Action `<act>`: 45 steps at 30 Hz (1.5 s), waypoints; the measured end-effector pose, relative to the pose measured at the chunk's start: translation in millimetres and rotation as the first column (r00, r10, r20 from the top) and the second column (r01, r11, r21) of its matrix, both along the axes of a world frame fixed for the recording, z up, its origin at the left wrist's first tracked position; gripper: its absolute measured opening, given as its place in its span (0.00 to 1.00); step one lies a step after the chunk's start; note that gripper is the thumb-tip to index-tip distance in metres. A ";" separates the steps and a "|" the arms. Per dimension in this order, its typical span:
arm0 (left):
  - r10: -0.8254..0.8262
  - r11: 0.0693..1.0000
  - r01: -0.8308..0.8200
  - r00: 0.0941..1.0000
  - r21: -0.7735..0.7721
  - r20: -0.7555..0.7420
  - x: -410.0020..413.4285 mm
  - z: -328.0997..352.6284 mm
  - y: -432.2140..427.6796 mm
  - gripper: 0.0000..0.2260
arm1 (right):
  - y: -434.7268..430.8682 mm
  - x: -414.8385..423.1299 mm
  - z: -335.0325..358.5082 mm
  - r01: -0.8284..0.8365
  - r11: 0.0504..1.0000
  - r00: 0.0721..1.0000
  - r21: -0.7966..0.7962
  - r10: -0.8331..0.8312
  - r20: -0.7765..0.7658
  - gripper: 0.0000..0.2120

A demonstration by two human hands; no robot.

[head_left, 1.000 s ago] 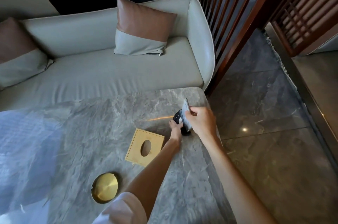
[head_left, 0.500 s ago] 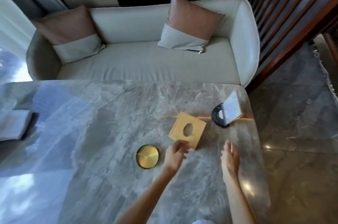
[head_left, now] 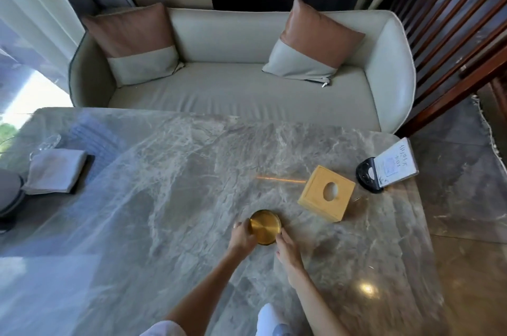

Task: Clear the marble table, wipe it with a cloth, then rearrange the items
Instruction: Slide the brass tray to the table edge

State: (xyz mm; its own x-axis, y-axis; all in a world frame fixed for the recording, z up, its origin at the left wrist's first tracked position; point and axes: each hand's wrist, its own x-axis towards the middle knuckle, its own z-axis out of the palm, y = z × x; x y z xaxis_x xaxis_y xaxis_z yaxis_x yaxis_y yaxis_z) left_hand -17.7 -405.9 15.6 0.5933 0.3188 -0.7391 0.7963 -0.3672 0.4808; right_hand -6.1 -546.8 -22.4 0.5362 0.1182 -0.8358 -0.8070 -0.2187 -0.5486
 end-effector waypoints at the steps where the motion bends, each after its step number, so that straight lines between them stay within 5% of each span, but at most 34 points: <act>1: 0.010 0.999 -0.010 1.000 -0.032 0.013 -2.7 -3.0 0.9 0.30 | 1.3 -1.7 -2.9 0.020 1.000 1.000 0.001 -0.020 0.017 0.23; 7: 0.072 0.983 -0.063 0.996 -0.173 0.044 -16.6 1.8 -18.1 0.15 | -16.5 -6.9 -3.9 0.044 0.997 0.995 -0.071 -0.037 0.088 0.25; 10: 0.066 0.976 -0.049 0.995 -0.212 0.070 -17.3 6.3 -52.8 0.17 | -55.9 -8.4 -1.2 0.071 0.991 0.993 -0.116 -0.058 0.107 0.24; 19: -0.199 0.931 0.199 0.979 -0.306 0.032 -9.1 10.9 -209.2 0.20 | -228.4 -30.5 -30.0 0.277 0.947 0.961 -0.163 -0.268 0.071 0.28; 23: -0.261 0.904 0.253 0.965 -0.345 0.021 -14.6 -2.2 -259.7 0.10 | -284.8 -47.0 -34.0 0.329 0.924 0.944 -0.197 -0.326 0.045 0.31; 27: -0.230 0.902 0.199 0.972 -0.382 -0.037 -19.4 11.5 -287.2 0.05 | -299.9 -53.6 -4.9 0.323 0.929 0.946 -0.178 -0.324 0.026 0.19; 32: -0.150 0.920 0.098 0.983 -0.379 -0.109 -26.8 19.7 -291.1 0.15 | -300.7 -57.6 0.2 0.296 0.943 0.955 -0.154 -0.297 0.016 0.26; 37: -0.085 0.895 0.009 0.985 -0.445 -0.150 -36.6 40.6 -281.1 0.12 | -299.6 -62.8 22.8 0.252 0.950 0.968 -0.186 -0.250 0.036 0.24; 45: -0.212 0.935 0.201 0.977 -0.294 -0.003 -79.3 44.7 -185.4 0.19 | -230.1 -75.1 68.6 0.269 0.884 0.916 -0.383 -0.111 0.386 0.18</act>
